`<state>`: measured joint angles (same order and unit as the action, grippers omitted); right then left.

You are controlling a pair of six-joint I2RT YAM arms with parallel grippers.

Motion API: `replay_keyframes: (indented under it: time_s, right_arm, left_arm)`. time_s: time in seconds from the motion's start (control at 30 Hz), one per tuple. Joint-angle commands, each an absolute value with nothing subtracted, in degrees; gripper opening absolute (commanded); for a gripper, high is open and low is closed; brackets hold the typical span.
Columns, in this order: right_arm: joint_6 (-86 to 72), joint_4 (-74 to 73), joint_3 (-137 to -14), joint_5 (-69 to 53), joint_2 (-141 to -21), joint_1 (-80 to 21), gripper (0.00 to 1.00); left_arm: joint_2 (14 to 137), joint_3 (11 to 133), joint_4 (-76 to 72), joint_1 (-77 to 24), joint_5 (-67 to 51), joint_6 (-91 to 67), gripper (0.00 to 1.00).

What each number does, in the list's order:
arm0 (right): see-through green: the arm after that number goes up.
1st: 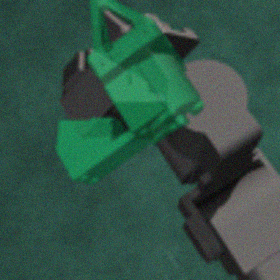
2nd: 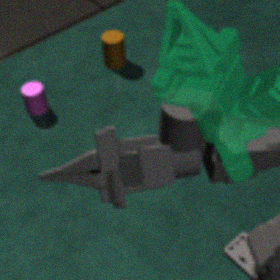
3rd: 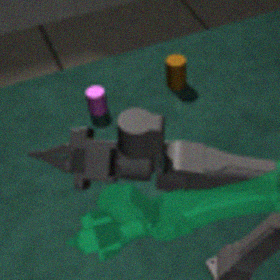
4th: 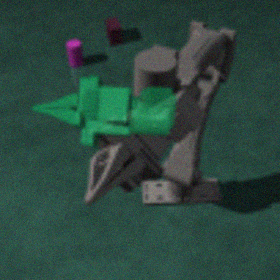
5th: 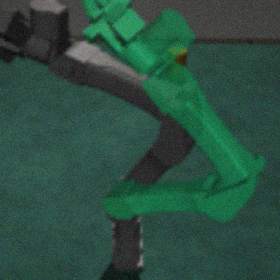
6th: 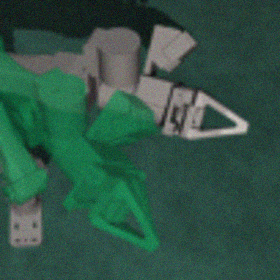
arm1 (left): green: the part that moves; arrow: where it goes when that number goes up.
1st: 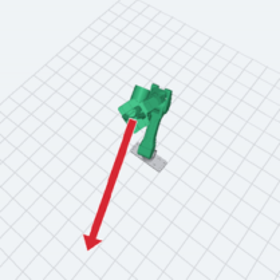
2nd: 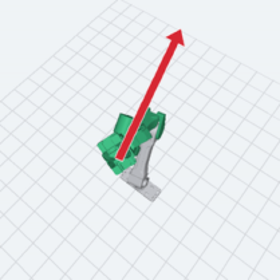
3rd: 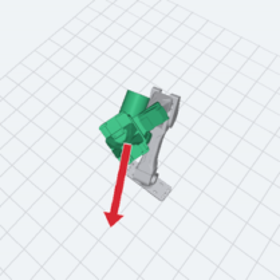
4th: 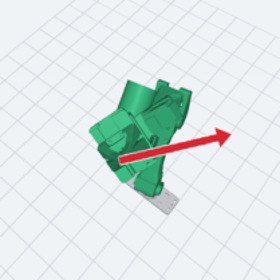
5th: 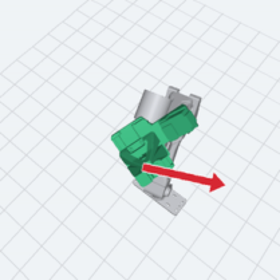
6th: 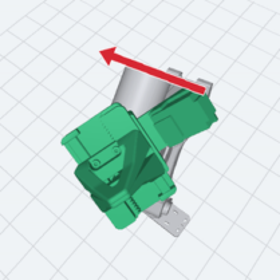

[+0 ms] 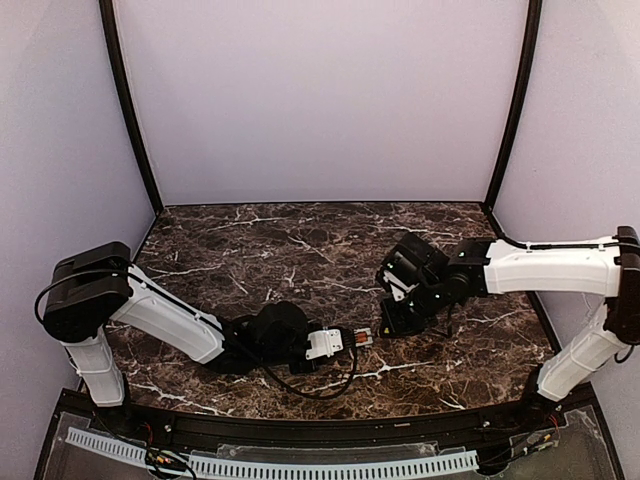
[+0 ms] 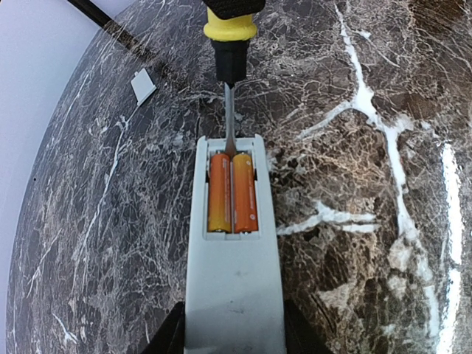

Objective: Unload the batteries from the remote control

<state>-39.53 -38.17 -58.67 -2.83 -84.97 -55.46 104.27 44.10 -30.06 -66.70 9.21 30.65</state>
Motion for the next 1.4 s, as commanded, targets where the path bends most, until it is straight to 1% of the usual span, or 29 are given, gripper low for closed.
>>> replay_keyframes:
  time_s: [0.0,0.2,0.33,0.53,0.77,1.03,1.37]
  right_arm:
    - [-38.5,-30.2,-57.4,-4.7,-84.7,-56.1,0.00]
    - [-38.2,-28.0,-55.9,-3.3,-82.8,-56.2,0.00]
    - [-37.5,-24.4,-52.6,-3.3,-78.9,-56.0,0.00]
    - [-36.5,-18.6,-47.8,-7.0,-75.3,-55.5,0.00]
    - [-36.6,-14.7,-44.4,-9.4,-73.6,-55.4,0.00]
    - [-35.4,-8.8,-40.5,-12.1,-70.6,-55.4,0.00]
    - [-34.0,-6.9,-38.3,-13.3,-68.9,-55.4,0.00]
  left_arm:
    - [104.2,43.7,-30.8,-67.5,4.4,32.3,0.00]
    - [104.0,43.6,-31.3,-67.5,3.4,32.2,0.00]
    - [103.5,42.1,-33.5,-67.5,2.7,32.2,0.00]
    - [102.5,39.9,-36.9,-67.5,0.3,32.2,0.00]
    - [102.3,39.4,-37.8,-67.5,0.2,32.2,0.00]
    - [101.6,37.6,-39.8,-67.5,-4.5,32.2,0.00]
    - [101.3,37.4,-38.8,-67.3,-8.1,31.3,0.00]
